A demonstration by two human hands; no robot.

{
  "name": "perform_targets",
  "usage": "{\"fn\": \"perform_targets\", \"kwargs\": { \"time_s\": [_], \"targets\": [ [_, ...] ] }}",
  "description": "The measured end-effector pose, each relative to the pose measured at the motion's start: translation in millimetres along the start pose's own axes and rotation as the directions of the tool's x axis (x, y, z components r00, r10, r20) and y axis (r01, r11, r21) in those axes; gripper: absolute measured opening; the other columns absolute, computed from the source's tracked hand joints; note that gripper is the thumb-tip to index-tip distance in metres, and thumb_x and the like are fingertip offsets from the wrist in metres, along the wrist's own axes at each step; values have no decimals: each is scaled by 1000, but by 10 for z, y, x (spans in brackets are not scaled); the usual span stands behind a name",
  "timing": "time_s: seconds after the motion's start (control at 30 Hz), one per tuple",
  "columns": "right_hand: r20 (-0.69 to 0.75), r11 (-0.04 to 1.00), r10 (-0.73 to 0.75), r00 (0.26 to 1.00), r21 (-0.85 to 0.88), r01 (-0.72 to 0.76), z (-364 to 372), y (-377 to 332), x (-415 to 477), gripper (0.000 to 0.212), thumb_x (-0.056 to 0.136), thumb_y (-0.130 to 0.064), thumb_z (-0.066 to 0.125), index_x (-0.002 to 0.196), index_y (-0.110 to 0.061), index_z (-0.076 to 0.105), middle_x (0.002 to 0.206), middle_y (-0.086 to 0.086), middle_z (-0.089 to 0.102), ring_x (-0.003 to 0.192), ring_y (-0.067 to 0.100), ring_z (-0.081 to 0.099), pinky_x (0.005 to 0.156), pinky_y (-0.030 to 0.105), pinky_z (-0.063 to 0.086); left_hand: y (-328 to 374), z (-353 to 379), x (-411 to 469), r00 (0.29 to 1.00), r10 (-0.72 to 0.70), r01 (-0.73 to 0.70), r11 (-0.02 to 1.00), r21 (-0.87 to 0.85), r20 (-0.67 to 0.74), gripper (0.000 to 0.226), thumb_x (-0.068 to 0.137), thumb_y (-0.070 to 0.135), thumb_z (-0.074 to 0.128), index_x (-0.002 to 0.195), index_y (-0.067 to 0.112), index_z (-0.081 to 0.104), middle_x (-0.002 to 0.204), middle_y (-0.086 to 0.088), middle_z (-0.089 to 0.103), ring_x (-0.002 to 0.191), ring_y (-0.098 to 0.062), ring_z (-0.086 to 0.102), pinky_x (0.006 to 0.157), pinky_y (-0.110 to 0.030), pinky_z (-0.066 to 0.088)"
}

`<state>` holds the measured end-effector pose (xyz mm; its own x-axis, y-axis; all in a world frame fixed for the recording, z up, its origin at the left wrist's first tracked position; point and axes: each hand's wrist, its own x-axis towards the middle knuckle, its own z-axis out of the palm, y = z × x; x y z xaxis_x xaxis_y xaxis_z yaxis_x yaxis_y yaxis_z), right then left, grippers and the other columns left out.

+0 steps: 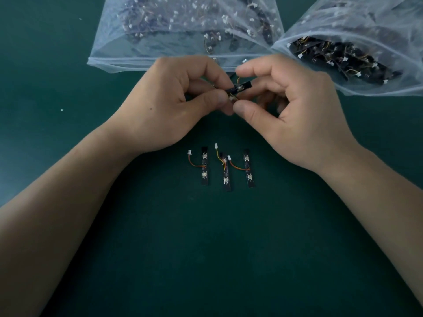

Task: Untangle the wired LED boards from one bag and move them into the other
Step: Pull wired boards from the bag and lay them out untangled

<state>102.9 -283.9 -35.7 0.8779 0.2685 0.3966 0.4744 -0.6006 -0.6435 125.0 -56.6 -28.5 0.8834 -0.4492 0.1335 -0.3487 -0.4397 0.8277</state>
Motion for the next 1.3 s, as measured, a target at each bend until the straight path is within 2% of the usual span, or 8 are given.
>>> {"fn": "perform_targets", "kwargs": {
  "time_s": [0.13, 0.23, 0.37, 0.53, 0.77, 1.0, 1.17, 1.3],
  "targets": [
    [36, 998, -34, 999, -47, 36, 2, 21, 17, 16, 98, -27, 73, 106, -13, 77, 89, -5, 68, 80, 4, 60, 76, 12, 41, -5, -12, -10, 995, 32, -33, 999, 18, 90, 7, 103, 19, 65, 109, 16, 63, 96, 21, 79, 90, -10, 76, 84, -30, 56],
    [39, 998, -20, 999, -51, 22, 2, 13, 28, 16, 98, -28, 73, 90, -14, 74, 93, -4, 64, 83, 5, 57, 76, 14, 37, -2, -21, -5, 990, 35, -37, 999, 15, 139, 14, 102, 22, 63, 111, 12, 60, 97, 18, 80, 87, -27, 75, 83, -38, 57],
    [49, 1000, -5, 999, 18, 4, -20, -10, 14, 9, 96, -21, 74, 90, -16, 73, 84, -12, 69, 76, 1, 62, 72, 7, 38, 3, -43, 2, 984, 51, -47, 999, -26, 172, 12, 99, 18, 64, 107, 9, 66, 91, 7, 80, 78, -29, 68, 71, -34, 52],
    [67, 997, 32, 997, 67, -36, -21, -20, -4, 4, 93, -20, 79, 96, -20, 78, 84, -17, 72, 71, 6, 65, 65, 9, 44, 0, -33, 5, 992, 53, -60, 997, 55, 110, 6, 99, 18, 71, 99, 14, 76, 87, 2, 76, 77, -25, 67, 72, -41, 51],
    [133, 993, 71, 989, 87, -83, -121, 26, 30, 9, 88, -15, 76, 80, -16, 76, 67, -10, 69, 60, 11, 59, 57, 12, 40, 0, -27, 3, 997, 12, -20, 994, 110, 70, 11, 100, 29, 67, 98, 33, 77, 86, 12, 77, 80, -15, 70, 79, -38, 54],
    [214, 990, 112, 970, -112, -89, -311, 156, 78, 17, 87, -27, 68, 72, -18, 67, 61, -12, 60, 55, 4, 53, 55, 8, 34, -17, -4, 1, 998, 2, 3, 996, 89, -55, 12, 99, 22, 68, 104, 22, 79, 86, 13, 76, 78, -8, 70, 73, -17, 52],
    [222, 979, 123, 967, -184, -83, -268, 166, 69, 22, 89, -37, 64, 73, -23, 68, 58, -9, 58, 58, 11, 55, 56, 24, 34, 1, 12, 4, 999, -3, 8, 991, 134, -38, 11, 98, 24, 70, 103, 27, 79, 86, 13, 76, 84, -11, 72, 81, -28, 56],
    [307, 994, 110, 946, -12, -111, -313, 127, 59, 21, 86, -27, 62, 65, -21, 64, 58, -5, 59, 53, 11, 51, 54, 25, 36, 5, 25, 2, 998, 18, -10, 991, 131, -62, 11, 98, 21, 70, 102, 26, 79, 82, 16, 75, 79, -7, 70, 76, -23, 55]
  ]
}}
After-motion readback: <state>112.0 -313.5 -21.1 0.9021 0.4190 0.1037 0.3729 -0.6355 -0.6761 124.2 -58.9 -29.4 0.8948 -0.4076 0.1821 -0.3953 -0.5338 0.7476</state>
